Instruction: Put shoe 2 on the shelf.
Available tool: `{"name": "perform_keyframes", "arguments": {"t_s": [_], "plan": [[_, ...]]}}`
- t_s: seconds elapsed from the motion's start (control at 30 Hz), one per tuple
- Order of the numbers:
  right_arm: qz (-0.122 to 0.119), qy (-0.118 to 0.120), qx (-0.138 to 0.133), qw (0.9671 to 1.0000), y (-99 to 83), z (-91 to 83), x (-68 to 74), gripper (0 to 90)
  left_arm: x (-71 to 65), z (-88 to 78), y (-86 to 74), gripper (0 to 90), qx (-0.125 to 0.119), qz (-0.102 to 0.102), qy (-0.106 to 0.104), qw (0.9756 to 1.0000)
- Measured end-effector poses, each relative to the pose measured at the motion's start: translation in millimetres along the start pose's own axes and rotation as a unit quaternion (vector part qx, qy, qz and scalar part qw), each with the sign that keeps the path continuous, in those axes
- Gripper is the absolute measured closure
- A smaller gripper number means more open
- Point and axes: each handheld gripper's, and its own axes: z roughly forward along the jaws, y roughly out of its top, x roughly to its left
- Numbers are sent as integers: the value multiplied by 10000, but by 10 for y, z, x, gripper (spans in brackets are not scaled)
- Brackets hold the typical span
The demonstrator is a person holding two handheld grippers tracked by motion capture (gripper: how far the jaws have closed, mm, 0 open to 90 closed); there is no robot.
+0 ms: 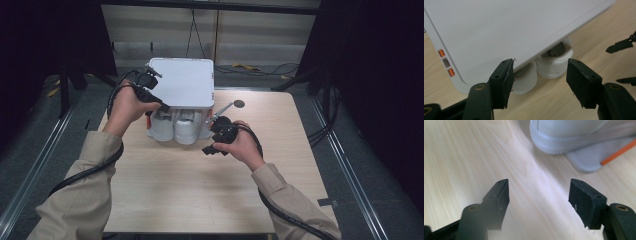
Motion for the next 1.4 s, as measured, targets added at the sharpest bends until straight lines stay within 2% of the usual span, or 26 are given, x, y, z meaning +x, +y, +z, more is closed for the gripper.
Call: {"name": "perform_keyframes", "arguments": {"t_s": [0.1,0.23,0.33,0.53,0.67,0.87,0.97,1.07,1.13,1.2,1.4], "plan": [[-9,5,78,10000,-114,-41,18,282,-38,-15,-137,329,73,19,-193,9998],[80,45,144,9999,-242,-101,24,263,-67,8,-325,296,161,33,-211,9996],[223,63,149,9996,-327,-147,21,250,-68,50,-445,283,231,13,-305,9993],[211,39,95,9997,-471,-263,12,224,-63,122,-656,263,229,-69,-384,9990],[196,-35,142,9997,-562,-317,9,220,-75,186,-785,257,271,-95,-464,9985],[170,-191,263,9993,-744,-378,-17,202,-50,247,-970,235,254,-171,-471,9984],[226,-279,351,9987,-885,-420,-57,202,-31,275,-1067,228,263,-218,-478,9983],[321,-297,307,9986,-1014,-459,-97,202,-7,313,-1168,225,294,-237,-468,9982],[449,-315,279,9981,-1173,-499,-137,202,4,332,-1222,219,324,-269,-457,9981],[484,-305,270,9980,-1211,-508,-143,202,11,340,-1266,219,338,-272,-495,9978],[642,-415,301,9966,-1510,-587,-203,202,36,364,-1437,219,336,-347,-544,9974]]}}
